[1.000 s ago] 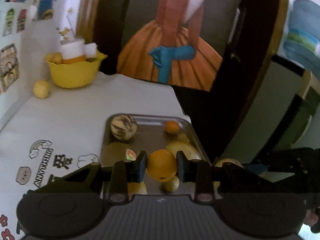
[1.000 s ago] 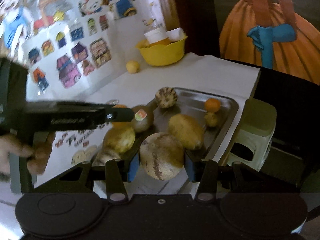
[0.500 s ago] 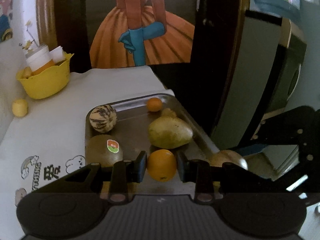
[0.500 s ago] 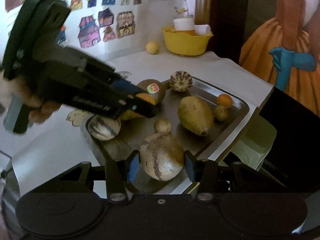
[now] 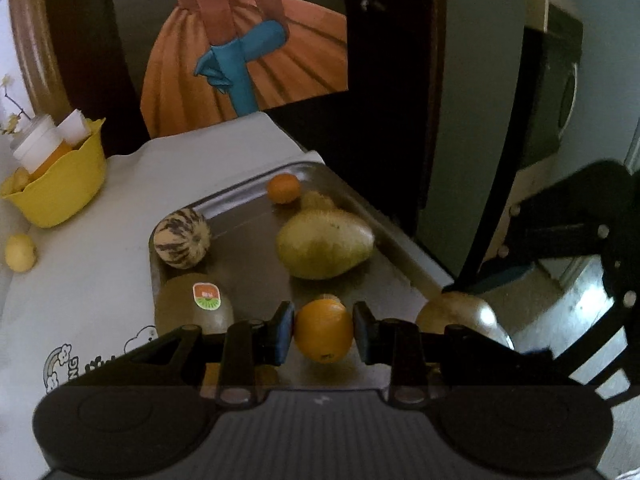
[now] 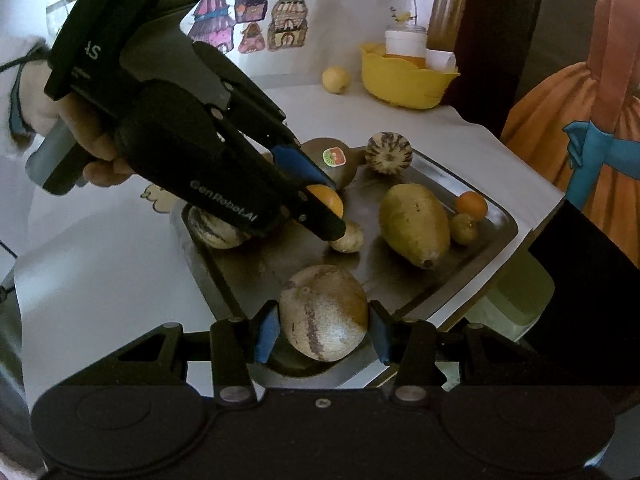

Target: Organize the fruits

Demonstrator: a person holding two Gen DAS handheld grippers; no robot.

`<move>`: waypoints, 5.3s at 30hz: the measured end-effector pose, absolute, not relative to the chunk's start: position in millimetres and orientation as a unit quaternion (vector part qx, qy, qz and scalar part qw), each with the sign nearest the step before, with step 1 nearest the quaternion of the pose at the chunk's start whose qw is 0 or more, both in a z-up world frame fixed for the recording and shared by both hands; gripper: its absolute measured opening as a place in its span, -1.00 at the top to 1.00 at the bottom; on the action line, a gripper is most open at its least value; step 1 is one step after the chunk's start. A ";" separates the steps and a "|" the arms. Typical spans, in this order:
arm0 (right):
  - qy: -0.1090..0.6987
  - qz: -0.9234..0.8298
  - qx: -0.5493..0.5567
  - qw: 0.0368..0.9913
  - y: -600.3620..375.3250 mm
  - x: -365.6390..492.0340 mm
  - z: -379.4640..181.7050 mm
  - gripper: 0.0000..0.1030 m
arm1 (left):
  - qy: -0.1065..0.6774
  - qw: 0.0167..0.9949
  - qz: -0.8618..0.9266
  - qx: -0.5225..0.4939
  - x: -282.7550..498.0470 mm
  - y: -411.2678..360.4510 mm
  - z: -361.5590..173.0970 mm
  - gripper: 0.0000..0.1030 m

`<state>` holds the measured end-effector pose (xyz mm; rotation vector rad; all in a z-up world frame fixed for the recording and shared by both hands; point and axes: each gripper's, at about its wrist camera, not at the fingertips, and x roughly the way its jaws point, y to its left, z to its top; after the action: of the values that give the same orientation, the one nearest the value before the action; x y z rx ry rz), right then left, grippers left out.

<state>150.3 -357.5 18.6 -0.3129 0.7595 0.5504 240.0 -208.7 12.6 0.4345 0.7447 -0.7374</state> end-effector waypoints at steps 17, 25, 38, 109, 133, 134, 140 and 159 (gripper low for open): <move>0.367 0.271 -0.173 0.873 -351.6 149.2 14.8 0.04 | 0.371 0.828 -0.349 0.234 242.8 -207.1 2.7 0.33; 0.366 0.269 -0.172 0.874 -352.3 149.1 14.7 0.04 | 0.374 0.825 -0.347 0.245 242.5 -210.1 0.6 0.32; 0.365 0.268 -0.173 0.875 -352.5 148.1 15.3 0.02 | 0.373 0.823 -0.344 0.257 240.5 -211.9 -0.7 0.29; 0.296 0.168 0.028 0.940 -350.1 94.7 55.3 -0.99 | 0.295 0.936 -0.184 -0.054 139.2 -57.0 47.6 -0.99; 0.260 0.126 0.043 0.956 -326.9 68.6 60.9 -0.99 | 0.288 0.948 -0.096 -0.091 102.7 -42.0 36.5 -0.99; 0.258 0.124 0.043 0.957 -326.3 66.9 60.4 -0.99 | 0.289 0.949 -0.089 -0.086 101.9 -43.3 35.8 -0.99; 0.247 0.104 0.037 0.963 -318.9 55.9 54.6 -0.99 | 0.283 0.954 -0.061 -0.075 92.4 -45.6 28.6 -0.99; 0.213 0.041 0.022 0.976 -305.4 22.7 31.8 -0.99 | 0.238 0.969 -0.056 -0.038 59.8 -54.3 11.5 -0.99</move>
<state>22.7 -305.4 31.8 0.0442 0.4301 0.0830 59.8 -54.3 11.5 -0.0775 0.4812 -0.1133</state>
